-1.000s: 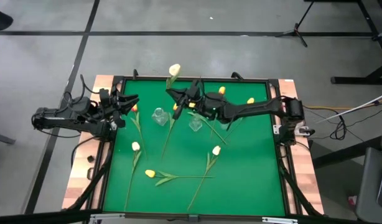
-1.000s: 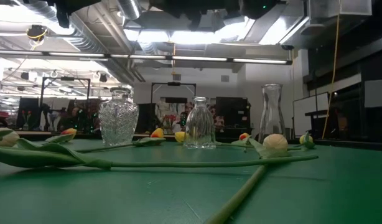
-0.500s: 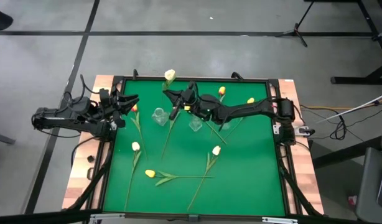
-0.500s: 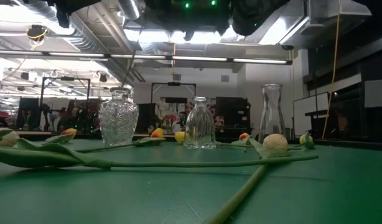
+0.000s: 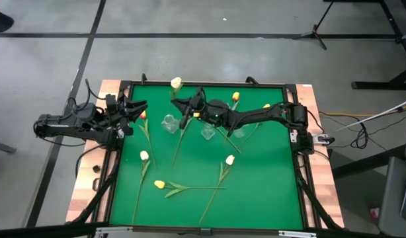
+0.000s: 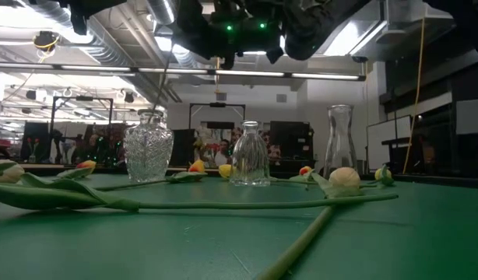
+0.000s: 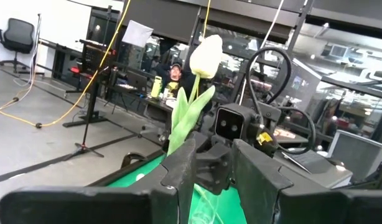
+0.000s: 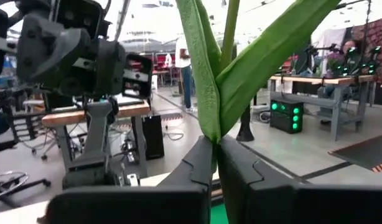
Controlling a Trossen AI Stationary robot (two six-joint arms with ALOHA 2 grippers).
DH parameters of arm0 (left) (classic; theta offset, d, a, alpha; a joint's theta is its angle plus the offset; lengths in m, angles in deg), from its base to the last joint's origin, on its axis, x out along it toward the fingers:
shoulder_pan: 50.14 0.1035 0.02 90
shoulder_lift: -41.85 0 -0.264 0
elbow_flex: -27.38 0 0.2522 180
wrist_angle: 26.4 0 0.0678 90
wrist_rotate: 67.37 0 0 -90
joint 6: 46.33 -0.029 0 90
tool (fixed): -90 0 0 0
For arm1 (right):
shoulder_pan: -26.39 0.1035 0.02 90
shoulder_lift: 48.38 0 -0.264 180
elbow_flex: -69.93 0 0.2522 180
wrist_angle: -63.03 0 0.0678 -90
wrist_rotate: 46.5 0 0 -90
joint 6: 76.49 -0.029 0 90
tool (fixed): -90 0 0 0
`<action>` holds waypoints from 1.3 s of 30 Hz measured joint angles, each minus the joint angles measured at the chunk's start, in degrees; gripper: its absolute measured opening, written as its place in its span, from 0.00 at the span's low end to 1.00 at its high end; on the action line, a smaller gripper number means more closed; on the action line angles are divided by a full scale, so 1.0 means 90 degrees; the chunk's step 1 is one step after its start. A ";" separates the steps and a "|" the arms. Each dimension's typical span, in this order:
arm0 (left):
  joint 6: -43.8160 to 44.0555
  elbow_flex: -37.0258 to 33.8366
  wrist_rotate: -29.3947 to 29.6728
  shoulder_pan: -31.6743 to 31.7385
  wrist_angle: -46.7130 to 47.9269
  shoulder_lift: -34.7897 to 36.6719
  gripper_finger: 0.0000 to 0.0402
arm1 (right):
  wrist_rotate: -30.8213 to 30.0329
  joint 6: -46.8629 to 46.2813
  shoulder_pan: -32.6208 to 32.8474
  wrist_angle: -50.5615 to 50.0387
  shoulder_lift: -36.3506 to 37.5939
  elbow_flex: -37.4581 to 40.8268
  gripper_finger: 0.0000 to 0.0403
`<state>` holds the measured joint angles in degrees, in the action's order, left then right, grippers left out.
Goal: Sort flowers into vase by color
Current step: Put the right light yellow flower into the left transparent vase, then put the left light yellow flower into the left transparent vase
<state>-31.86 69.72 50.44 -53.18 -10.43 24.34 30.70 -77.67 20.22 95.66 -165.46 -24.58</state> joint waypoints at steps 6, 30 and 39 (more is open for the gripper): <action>0.0001 0.0000 0.0012 0.0001 0.0001 0.0001 0.25 | 0.0029 0.0038 -0.0034 -0.0479 0.0000 0.0000 0.09; 0.0195 0.0000 0.0365 0.0001 0.0776 0.0000 0.25 | -0.0004 0.0327 -0.0129 -0.1015 0.0000 -0.0311 0.46; 0.0214 0.0000 0.0363 0.0001 0.0923 0.0000 0.25 | 0.0054 0.0670 -0.0405 -0.2475 0.0002 -0.1838 0.46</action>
<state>-29.94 69.72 53.71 -53.17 -2.12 24.34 31.18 -71.64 16.57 73.38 -165.44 -41.13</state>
